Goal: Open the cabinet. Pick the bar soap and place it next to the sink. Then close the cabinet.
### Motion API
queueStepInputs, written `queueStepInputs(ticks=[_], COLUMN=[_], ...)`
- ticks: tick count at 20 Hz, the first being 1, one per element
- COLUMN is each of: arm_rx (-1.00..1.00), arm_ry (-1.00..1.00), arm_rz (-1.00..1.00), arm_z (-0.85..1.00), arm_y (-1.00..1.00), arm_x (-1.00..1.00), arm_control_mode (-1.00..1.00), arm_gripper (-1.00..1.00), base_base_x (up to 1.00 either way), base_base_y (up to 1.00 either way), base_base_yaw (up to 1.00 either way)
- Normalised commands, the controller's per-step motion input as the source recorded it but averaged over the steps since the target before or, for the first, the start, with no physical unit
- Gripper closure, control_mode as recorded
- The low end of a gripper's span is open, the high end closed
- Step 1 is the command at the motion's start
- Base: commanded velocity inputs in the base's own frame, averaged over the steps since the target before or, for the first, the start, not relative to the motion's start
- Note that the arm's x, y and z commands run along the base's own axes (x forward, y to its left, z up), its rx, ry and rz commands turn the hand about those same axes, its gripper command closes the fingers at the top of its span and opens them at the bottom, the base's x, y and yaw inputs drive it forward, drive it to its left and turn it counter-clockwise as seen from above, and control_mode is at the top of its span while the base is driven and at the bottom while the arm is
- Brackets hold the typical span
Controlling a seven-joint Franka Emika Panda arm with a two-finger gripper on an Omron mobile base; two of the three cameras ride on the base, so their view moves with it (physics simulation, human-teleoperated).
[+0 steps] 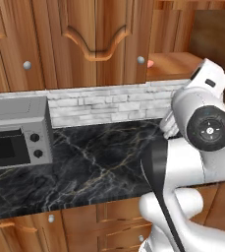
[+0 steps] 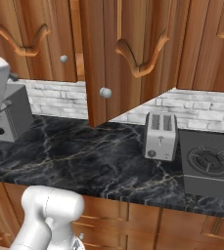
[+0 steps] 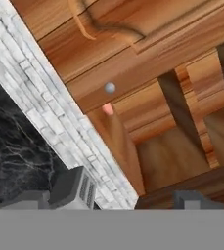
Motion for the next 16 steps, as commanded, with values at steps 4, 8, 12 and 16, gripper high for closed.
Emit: queueStepInputs(ticks=[4, 8, 12, 16], arm_rx=[-0.31, -0.23, -0.02, 0.0], arm_ry=[0.03, 0.0, -0.05, -0.12], arm_rz=[-0.27, -0.27, -0.13, -0.01], arm_z=[0.0, 0.0, 0.0, 0.0], arm_y=[-0.41, -0.51, -0.5, -0.32], arm_x=[0.01, 0.04, 0.07, 0.11], arm_control_mode=[-1.0, -1.0, -1.0, -1.0], arm_gripper=[-1.0, -1.0, -1.0, -1.0], base_base_x=[0.0, 0.0, 0.0, 0.0], base_base_y=[0.0, 0.0, 0.0, 0.0], base_base_yaw=[0.0, 0.0, 0.0, 0.0])
